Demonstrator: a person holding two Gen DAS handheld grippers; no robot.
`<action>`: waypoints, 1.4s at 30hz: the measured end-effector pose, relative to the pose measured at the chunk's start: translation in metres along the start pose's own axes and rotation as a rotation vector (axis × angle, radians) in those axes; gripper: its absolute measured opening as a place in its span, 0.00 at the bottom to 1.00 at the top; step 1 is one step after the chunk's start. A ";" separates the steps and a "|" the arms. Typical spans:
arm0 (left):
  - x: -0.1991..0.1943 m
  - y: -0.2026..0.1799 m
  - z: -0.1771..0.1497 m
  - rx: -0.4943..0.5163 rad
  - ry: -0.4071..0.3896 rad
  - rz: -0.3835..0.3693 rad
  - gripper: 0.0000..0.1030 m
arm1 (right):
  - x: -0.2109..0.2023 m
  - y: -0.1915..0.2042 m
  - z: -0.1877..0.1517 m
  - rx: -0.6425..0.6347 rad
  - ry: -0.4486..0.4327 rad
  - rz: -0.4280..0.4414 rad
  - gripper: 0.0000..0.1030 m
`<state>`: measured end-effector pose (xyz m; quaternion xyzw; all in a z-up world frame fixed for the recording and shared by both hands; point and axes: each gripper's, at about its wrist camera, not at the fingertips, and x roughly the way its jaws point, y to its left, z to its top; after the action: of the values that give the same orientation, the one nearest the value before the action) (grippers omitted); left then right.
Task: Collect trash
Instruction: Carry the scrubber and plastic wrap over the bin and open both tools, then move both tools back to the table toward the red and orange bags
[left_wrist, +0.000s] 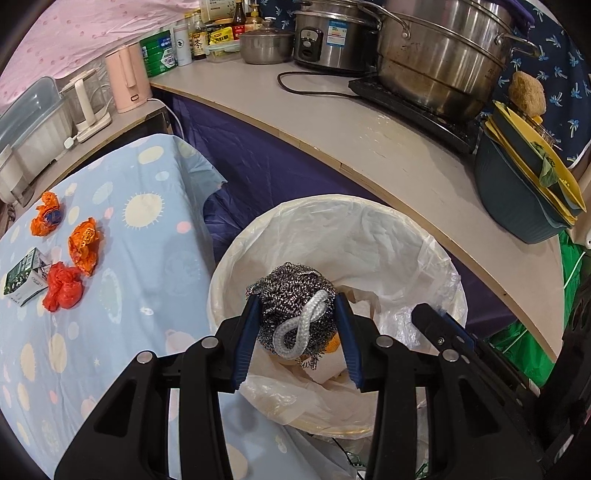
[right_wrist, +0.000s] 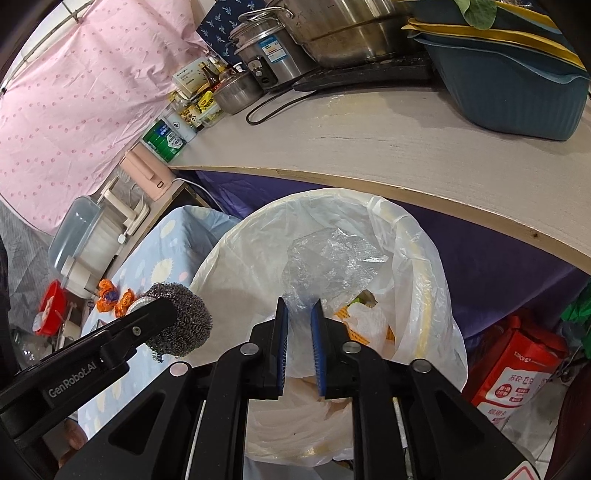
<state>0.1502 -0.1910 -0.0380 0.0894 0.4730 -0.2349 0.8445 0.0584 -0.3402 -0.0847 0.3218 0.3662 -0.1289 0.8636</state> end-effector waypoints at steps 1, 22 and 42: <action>0.001 -0.001 0.000 0.002 0.004 -0.002 0.39 | 0.000 -0.001 0.000 0.004 0.001 0.001 0.16; -0.005 -0.001 0.001 -0.022 -0.021 0.005 0.64 | -0.025 -0.003 0.005 0.033 -0.054 0.006 0.32; -0.031 0.051 -0.010 -0.109 -0.050 0.018 0.64 | -0.031 0.050 -0.005 -0.067 -0.052 0.016 0.37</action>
<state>0.1531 -0.1329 -0.0206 0.0414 0.4631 -0.2033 0.8617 0.0565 -0.2994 -0.0421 0.2920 0.3453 -0.1179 0.8841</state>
